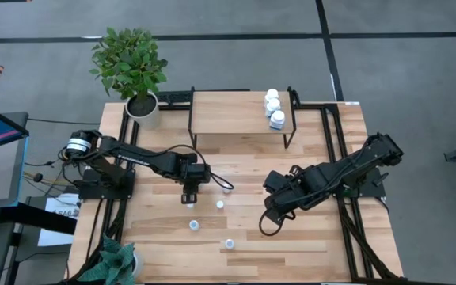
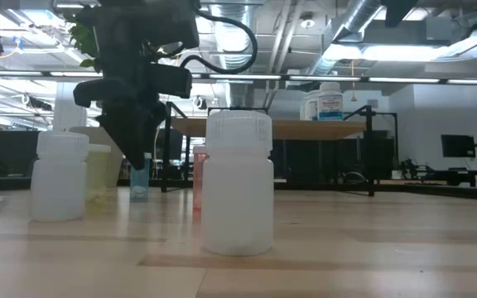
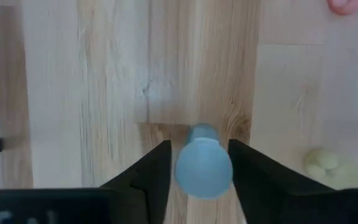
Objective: Pick and place medicine bottles onto shelf by color
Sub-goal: Put the blue pill bottle on the shelf
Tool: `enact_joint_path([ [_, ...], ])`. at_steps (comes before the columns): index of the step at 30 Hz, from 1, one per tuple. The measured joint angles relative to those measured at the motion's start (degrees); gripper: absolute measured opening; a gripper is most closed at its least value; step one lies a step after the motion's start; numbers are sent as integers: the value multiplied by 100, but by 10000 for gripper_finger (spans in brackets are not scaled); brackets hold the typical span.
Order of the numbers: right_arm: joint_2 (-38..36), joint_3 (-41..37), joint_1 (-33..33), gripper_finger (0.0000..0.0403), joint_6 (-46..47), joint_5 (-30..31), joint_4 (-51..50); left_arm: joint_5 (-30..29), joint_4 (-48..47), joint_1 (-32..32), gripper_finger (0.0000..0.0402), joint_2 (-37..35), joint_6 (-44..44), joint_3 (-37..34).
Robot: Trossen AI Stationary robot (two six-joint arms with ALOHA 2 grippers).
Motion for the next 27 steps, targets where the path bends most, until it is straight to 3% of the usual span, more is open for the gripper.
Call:
enact_joint_path([
  [6, 0, 0, 0, 240, 0, 1, -1, 456, -401, 15, 79, -2, -4, 220],
  [13, 0, 0, 0, 240, -4, -1, -17, 907, -1816, 177, 92, -2, 80, 1805],
  [17, 0, 0, 0, 240, -4, 3, -17, 858, -2170, 398, 105, -2, 532, 2931],
  [21, 0, 0, 0, 240, -2, 4, -15, 399, -2185, 788, 85, -6, 1154, 3889],
  [27, 0, 0, 0, 240, 0, 5, 5, 146, -2079, 1699, 76, -7, 1644, 4590],
])
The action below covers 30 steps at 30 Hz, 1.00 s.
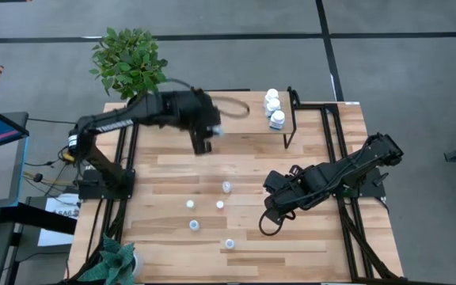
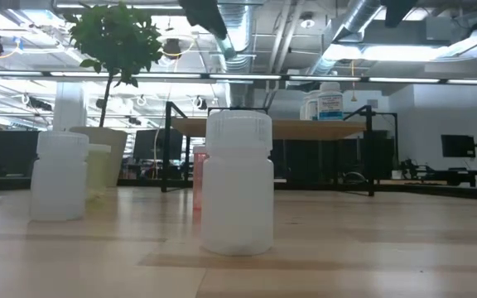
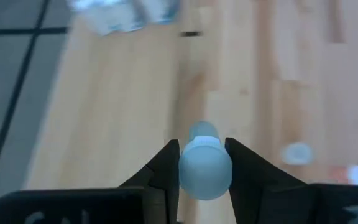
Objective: Pick and place medicine bottles onto shelf by color
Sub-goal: Put the blue pill bottle on the shelf
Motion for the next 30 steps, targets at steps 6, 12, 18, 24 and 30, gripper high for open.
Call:
enact_joint_path([
  [6, 0, 0, 0, 240, -2, 2, 4, 34, -13, 1035, 94, 91, 342, 26],
  [12, -2, 0, -7, 240, -4, 7, 21, 208, -32, 1792, 82, 654, 443, 20],
  [18, 0, 0, -7, 240, -4, 10, 22, 158, -40, 1992, 86, 1131, 441, 18],
  [24, 0, 0, -7, 240, -4, 16, 22, -170, 72, 2092, 84, 1117, 575, 34],
  [30, 0, 0, -13, 240, -2, 16, 20, -76, -228, 2170, 91, 1222, 889, 102],
])
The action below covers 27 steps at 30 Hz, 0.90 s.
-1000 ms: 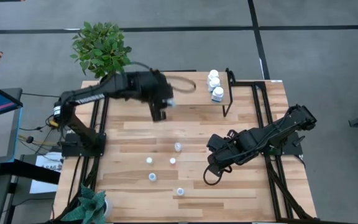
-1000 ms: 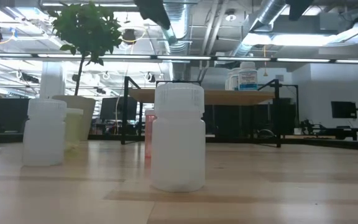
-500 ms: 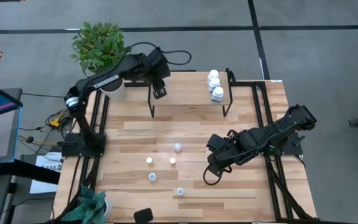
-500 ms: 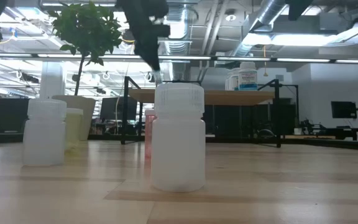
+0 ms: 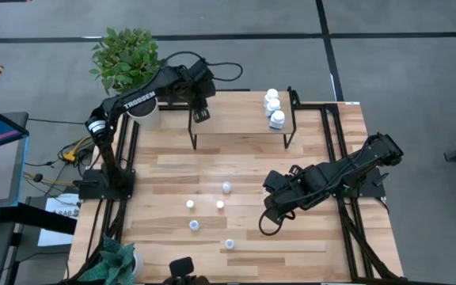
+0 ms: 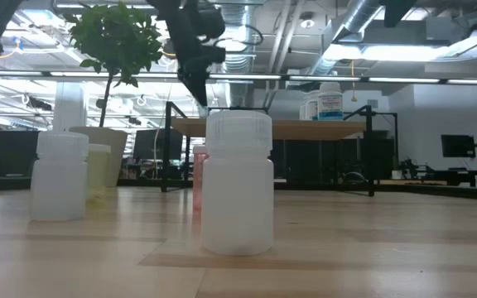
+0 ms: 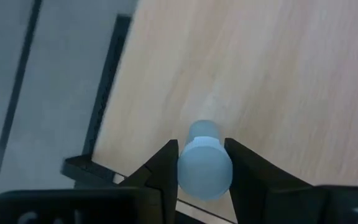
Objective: Pick and place medicine bottles onto shelf by color
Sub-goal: Put the blue pill bottle on the shelf
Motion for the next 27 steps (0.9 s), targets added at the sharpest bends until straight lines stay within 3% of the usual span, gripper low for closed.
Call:
enact_joint_path([
  [27, -2, 0, 0, 240, 9, -2, 22, -217, -85, -47, 150, 65, 10, 117],
])
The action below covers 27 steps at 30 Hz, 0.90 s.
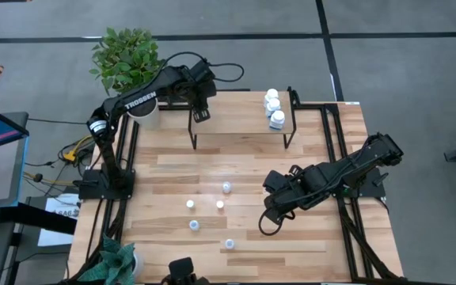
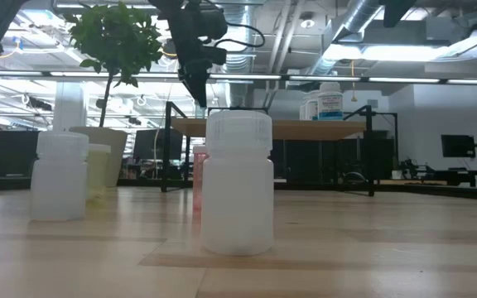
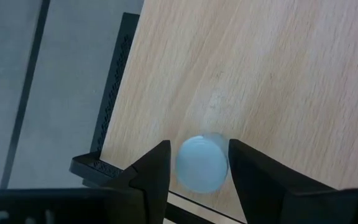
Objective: Pick and place medicine bottles onto shelf by color
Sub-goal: Put the blue pill bottle on the shelf, then put the yellow pill bottle on the shelf
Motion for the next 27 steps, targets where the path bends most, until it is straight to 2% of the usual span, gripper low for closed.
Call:
enact_joint_path([
  [6, 2, 0, 0, 240, 0, 0, 0, -1, -131, -113, 152, -2, 1, 279],
  [11, 2, 0, 0, 240, 0, 0, 1, 2, -269, -255, 152, -2, -35, 857],
  [16, 2, 0, 0, 240, 0, 0, 0, 2, -921, -519, 152, -2, -615, 1562],
  [24, 2, 0, 0, 240, 0, 0, 61, 858, -2557, -1258, 151, -9, -1431, 2462],
  [27, 0, 0, 0, 240, 0, -10, 126, 911, -2620, -1624, 151, -30, -1574, 2528],
])
